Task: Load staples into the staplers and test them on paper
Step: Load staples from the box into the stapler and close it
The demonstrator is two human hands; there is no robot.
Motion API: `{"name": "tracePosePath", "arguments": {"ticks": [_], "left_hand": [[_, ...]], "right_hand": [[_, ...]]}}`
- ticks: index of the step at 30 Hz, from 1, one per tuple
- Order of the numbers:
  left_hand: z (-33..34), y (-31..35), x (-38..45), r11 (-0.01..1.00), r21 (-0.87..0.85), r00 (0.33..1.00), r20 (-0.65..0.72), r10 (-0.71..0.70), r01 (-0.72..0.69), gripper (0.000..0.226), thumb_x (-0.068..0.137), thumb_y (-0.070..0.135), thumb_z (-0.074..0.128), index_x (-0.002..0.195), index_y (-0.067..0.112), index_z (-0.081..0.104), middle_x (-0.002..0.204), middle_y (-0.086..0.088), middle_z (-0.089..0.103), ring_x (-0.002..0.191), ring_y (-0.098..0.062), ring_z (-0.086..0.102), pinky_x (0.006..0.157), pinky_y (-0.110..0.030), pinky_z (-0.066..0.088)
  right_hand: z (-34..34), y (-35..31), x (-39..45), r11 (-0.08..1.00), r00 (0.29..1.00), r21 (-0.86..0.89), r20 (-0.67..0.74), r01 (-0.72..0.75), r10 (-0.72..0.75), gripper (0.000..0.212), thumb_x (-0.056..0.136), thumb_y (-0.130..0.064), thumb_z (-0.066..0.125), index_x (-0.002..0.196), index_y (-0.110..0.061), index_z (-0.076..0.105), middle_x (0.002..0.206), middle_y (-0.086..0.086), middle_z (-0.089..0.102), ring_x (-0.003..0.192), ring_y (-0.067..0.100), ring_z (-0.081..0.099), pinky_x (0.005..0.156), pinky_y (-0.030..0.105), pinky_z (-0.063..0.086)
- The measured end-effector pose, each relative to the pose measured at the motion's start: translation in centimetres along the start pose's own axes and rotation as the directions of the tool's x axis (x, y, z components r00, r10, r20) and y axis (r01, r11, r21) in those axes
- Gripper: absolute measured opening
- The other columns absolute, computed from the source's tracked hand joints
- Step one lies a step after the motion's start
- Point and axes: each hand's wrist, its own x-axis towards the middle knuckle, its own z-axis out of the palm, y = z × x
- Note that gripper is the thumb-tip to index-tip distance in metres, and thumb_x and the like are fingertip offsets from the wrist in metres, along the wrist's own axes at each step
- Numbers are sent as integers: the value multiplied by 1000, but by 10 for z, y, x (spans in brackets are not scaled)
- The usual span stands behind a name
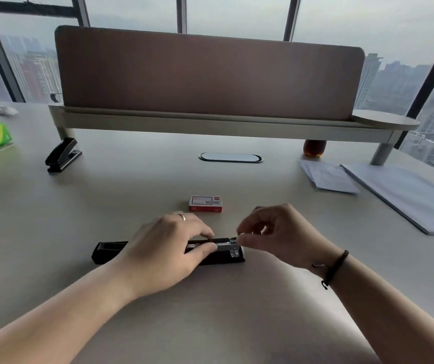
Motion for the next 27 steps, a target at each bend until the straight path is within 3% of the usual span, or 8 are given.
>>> {"name": "tracePosePath", "arguments": {"ticks": [3,8,27], "left_hand": [[2,2,-1,1000,-12,1000,23,1,0,20,87,48,60,104,39,67,96,24,68,86,3,61,75,-27,52],[4,1,0,1000,-11,999,36,8,-7,18,88,46,61,104,41,66,91,24,68,83,2,61,73,-29,52],[5,1,-1,999,35,999,40,10,-11,17,90,47,58,105,40,64,92,23,67,83,-1,60,70,-26,48]], "right_hand": [[2,0,0,1000,1000,1,19,8,-8,10,74,-18,83,75,-25,76,74,-7,70,60,-1,56,57,9,39],[7,-1,0,1000,999,-25,47,14,-13,6,75,-19,82,79,-19,78,73,-9,68,59,-1,55,56,9,38],[7,-1,-1,998,998,-59,62,29,-26,7,74,-23,81,77,-20,77,74,-9,65,59,1,53,55,13,39]]}}
